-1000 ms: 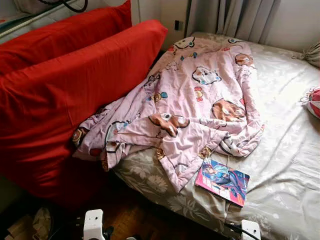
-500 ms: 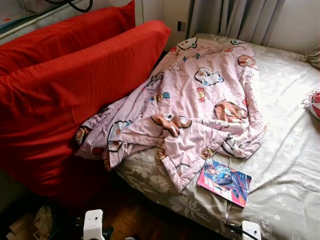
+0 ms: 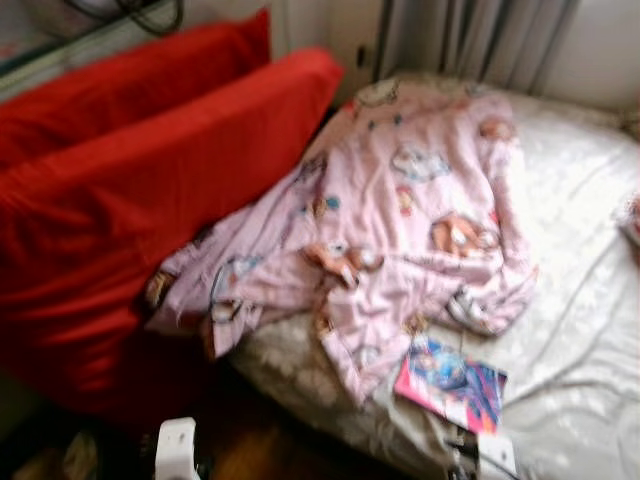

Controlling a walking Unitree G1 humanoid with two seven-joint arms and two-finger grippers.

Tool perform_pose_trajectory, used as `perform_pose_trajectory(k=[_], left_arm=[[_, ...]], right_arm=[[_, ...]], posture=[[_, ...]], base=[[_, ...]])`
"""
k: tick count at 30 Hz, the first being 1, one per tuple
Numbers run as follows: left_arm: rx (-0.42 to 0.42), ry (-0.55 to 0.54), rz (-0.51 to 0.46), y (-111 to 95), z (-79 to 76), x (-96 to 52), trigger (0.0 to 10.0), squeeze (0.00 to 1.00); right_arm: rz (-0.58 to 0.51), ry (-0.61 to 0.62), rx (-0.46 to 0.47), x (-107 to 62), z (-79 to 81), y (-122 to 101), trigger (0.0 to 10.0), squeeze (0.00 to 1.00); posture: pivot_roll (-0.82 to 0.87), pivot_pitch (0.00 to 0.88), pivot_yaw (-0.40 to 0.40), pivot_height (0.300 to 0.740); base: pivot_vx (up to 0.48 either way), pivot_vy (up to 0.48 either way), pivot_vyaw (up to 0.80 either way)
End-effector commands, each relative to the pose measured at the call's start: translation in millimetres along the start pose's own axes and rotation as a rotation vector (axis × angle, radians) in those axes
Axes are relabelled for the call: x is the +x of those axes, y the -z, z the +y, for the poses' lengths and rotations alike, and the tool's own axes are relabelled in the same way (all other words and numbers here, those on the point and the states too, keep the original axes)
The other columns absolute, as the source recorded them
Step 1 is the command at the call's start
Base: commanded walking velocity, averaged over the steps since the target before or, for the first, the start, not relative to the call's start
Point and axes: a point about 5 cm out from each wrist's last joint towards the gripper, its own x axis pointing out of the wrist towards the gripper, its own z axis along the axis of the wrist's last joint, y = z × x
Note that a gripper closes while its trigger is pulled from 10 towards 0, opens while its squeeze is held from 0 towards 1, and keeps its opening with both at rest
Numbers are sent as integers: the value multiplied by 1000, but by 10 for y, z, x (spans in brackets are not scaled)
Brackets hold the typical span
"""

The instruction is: Clean up the room

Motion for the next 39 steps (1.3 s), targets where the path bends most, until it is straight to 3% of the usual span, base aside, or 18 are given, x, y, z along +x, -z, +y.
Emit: perform_pose_trajectory(k=[1,3,12,13,14,15,16,18,21,25,27,31,39], left_arm=[[10,-36,20,56,135,-30,10000,0],[13,-36,15,44,136,-28,10000,0],[-6,20,-268,-605,119,43,10000,0],[6,48,-371,-818,109,30,10000,0],[10,54,-406,-891,108,21,10000,0],[10,54,-406,-891,108,21,10000,0],[11,62,-476,-1021,113,-7,10000,0],[19,69,-547,-1125,115,-52,10000,0],[25,74,-603,-1163,111,-103,10000,0],[40,81,-688,-1139,81,-218,10000,0],[41,84,-703,-1130,64,-240,10000,0],[31,99,-750,-1150,3,-340,10000,0],[16,117,-786,-1217,-83,-401,10000,0]], right_arm=[[-10,-17,12,13,79,-29,10000,0],[-11,-16,13,13,79,-29,10000,0],[-134,-52,61,-1,92,-120,10000,0],[-266,-111,43,25,249,-459,10000,0],[-350,-143,33,26,366,-697,10000,0],[-350,-143,33,26,366,-697,10000,0],[-475,-184,19,-6,507,-1033,10000,0],[-539,-198,5,-39,518,-1150,10000,0],[-604,-204,8,-75,495,-1253,10000,0],[-781,-220,40,-217,522,-1560,10000,0],[-807,-231,36,-245,548,-1591,10000,0],[-829,-222,56,-271,554,-1540,10000,0],[-826,-250,28,-292,630,-1472,10000,0]], posture=[[61,163,-16,740],[61,163,-16,740],[58,176,-22,740],[58,179,-24,740],[58,179,-24,740],[58,179,-24,740],[61,180,-25,740],[57,180,-27,740],[55,181,-32,740],[43,179,-36,740],[45,176,-39,740],[47,161,-45,740],[39,137,-52,740]], base=[[0,0,0],[0,0,0],[0,0,0],[0,0,0],[0,0,0],[0,0,0],[0,0,0],[0,0,0],[0,0,0],[0,0,0],[0,0,0],[0,0,0],[0,0,0]])
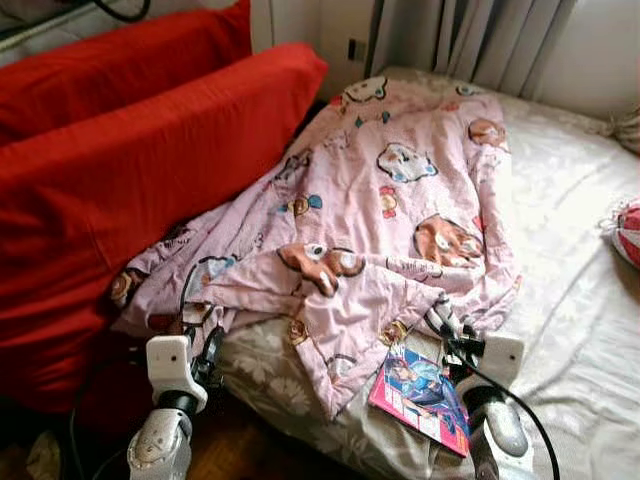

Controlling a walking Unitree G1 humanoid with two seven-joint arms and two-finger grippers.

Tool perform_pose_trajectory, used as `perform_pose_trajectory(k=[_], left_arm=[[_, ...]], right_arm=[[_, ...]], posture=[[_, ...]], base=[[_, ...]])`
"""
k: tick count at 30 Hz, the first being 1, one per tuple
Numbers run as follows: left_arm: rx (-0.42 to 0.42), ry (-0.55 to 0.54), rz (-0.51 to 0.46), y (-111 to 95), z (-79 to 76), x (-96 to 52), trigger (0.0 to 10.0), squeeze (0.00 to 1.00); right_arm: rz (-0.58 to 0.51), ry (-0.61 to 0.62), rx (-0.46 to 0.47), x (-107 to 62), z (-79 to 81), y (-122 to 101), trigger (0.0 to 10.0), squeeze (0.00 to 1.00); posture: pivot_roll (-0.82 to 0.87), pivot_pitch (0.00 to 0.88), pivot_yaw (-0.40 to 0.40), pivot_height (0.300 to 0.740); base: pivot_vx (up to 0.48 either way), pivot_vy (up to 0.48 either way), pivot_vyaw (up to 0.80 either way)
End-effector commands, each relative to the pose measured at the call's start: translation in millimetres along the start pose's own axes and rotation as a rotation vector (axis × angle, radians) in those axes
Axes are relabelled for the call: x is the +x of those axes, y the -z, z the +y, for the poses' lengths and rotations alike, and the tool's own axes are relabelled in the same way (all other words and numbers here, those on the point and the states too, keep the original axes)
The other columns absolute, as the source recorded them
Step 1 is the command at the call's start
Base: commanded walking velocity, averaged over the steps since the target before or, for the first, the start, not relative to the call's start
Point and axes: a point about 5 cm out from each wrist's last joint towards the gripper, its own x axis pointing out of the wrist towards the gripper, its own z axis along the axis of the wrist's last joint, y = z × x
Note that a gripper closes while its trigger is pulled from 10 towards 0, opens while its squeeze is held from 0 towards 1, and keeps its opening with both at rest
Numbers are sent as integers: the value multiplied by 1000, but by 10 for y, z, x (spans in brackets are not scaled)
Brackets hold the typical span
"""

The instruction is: Clean up the room

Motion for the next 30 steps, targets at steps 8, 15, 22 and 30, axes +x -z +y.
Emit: perform_pose_trajectory(k=[8,15,22,30], left_arm=[[-7,28,-20,-112,-45,64,10000,0],[-1,35,-3,-94,-46,29,10000,0],[-1,41,0,-107,-56,35,10000,0],[-2,41,5,-129,-41,46,10000,0]], right_arm=[[57,25,-58,28,-48,5,10000,0],[64,-41,-76,19,57,27,10000,0],[43,-4,-43,31,56,1,10000,0],[50,24,-22,40,62,9,10000,0]], posture=[[47,138,-49,725],[43,162,-44,690],[49,176,-39,665],[53,187,-35,665]], base=[[0,0,0],[0,0,0],[0,0,0],[0,0,0]])
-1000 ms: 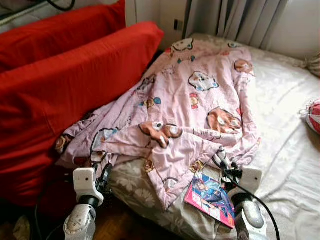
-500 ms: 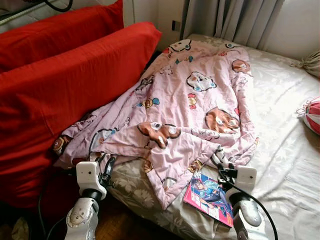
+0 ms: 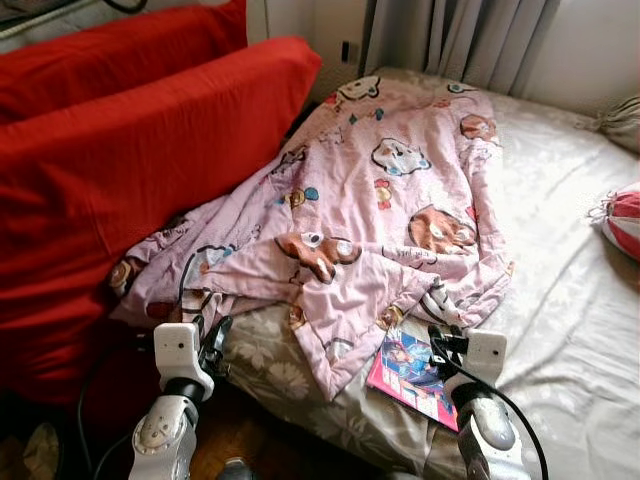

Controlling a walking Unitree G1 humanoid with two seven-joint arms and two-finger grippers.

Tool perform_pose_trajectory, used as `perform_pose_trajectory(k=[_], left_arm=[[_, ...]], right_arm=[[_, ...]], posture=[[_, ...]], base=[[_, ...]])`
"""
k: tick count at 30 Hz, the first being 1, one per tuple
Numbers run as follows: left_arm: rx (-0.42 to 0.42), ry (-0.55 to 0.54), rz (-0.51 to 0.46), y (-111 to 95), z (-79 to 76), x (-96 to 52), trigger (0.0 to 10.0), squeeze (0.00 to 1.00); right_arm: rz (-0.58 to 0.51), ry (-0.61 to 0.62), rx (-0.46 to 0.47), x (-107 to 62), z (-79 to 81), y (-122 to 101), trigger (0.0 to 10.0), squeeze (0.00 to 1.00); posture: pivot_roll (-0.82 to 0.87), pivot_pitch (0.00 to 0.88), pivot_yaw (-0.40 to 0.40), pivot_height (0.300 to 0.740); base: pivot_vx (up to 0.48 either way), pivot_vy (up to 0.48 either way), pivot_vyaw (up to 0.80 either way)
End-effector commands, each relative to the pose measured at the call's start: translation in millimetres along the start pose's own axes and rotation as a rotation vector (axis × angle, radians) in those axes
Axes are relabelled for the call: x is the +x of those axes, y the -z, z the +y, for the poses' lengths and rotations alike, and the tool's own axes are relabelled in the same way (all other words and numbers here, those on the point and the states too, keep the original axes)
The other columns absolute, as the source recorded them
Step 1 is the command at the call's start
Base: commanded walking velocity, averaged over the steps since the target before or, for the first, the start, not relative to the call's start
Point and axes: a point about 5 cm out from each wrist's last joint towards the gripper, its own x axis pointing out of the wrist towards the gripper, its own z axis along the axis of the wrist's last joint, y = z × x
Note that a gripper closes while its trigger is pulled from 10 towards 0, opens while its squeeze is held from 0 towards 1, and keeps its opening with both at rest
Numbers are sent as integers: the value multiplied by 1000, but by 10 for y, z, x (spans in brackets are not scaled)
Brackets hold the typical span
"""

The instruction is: Clean up the room

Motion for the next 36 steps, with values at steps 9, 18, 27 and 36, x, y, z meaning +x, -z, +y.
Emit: perform_pose_trajectory(k=[9,18,27,36], left_arm=[[-13,7,21,16,14,2,10000,0],[-17,7,28,14,8,7,10000,0],[-17,8,29,14,10,8,10000,0],[-21,11,34,26,-5,-1,10000,0]], right_arm=[[49,25,12,12,-14,38,10000,0],[45,12,29,6,30,49,10000,0],[56,13,31,12,48,57,10000,0],[74,14,30,10,44,83,10000,0]], posture=[[54,198,-34,665],[60,212,-32,650],[61,214,-33,650],[62,216,-35,640]], base=[[0,0,0],[0,0,0],[0,0,0],[0,0,0]])
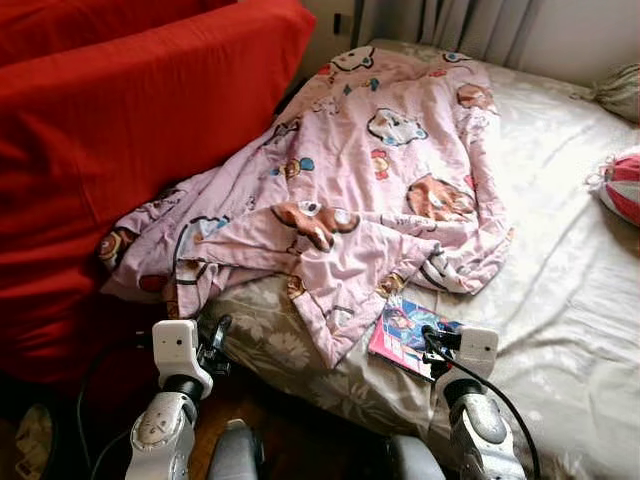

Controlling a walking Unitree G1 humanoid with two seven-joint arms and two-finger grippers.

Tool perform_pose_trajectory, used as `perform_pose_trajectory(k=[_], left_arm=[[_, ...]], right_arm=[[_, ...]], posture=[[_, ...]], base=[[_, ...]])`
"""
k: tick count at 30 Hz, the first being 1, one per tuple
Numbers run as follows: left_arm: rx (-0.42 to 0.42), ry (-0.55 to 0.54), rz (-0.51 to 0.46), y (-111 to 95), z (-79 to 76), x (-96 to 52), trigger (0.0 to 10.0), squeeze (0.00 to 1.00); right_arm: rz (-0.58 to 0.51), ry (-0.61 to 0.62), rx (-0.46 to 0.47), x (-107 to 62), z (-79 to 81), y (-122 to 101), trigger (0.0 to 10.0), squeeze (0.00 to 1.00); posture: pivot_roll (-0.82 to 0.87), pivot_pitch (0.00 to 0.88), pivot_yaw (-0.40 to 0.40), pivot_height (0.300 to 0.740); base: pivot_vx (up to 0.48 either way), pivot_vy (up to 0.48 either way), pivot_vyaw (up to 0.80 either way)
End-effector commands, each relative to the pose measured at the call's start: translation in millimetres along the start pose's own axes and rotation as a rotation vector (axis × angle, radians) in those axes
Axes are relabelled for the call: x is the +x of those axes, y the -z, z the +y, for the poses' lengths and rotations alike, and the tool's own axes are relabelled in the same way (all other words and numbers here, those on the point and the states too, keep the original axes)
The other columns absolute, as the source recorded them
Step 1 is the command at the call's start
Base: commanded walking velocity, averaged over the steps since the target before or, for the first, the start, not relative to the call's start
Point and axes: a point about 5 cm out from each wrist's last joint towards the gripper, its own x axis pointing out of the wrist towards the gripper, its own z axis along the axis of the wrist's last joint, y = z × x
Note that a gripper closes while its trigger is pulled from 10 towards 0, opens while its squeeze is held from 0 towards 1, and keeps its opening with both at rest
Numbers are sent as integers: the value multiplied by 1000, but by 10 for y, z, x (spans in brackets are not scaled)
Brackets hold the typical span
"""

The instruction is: Clean up the room

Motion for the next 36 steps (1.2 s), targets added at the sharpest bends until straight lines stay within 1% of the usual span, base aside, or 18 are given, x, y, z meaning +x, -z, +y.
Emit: perform_pose_trajectory(k=[1,11,15,18,21,28,36], left_arm=[[-2,2,19,32,-4,-26,10000,0],[-7,7,20,33,-11,-27,10000,0],[-7,10,22,36,-23,-25,10000,0],[-9,10,23,37,-25,-24,10000,0],[-9,10,22,35,-26,-24,10000,0],[-9,12,23,36,-30,-29,10000,0],[-11,19,29,42,-51,-29,10000,0]], right_arm=[[18,21,12,-40,-45,65,10000,0],[20,23,17,-43,-45,73,10000,0],[51,24,2,-49,-49,112,10000,0],[42,23,3,-49,-48,105,10000,0],[16,27,23,-53,-52,82,10000,0],[25,22,17,-50,-45,90,10000,0],[54,-9,16,-70,-13,148,10000,0]], posture=[[63,216,-35,640],[63,216,-34,640],[64,215,-33,640],[63,215,-33,620],[65,215,-33,620],[64,218,-32,620],[65,221,-30,620]], base=[[0,0,0],[0,0,0],[0,0,0],[0,0,0],[0,0,0],[0,0,0],[0,0,0]])
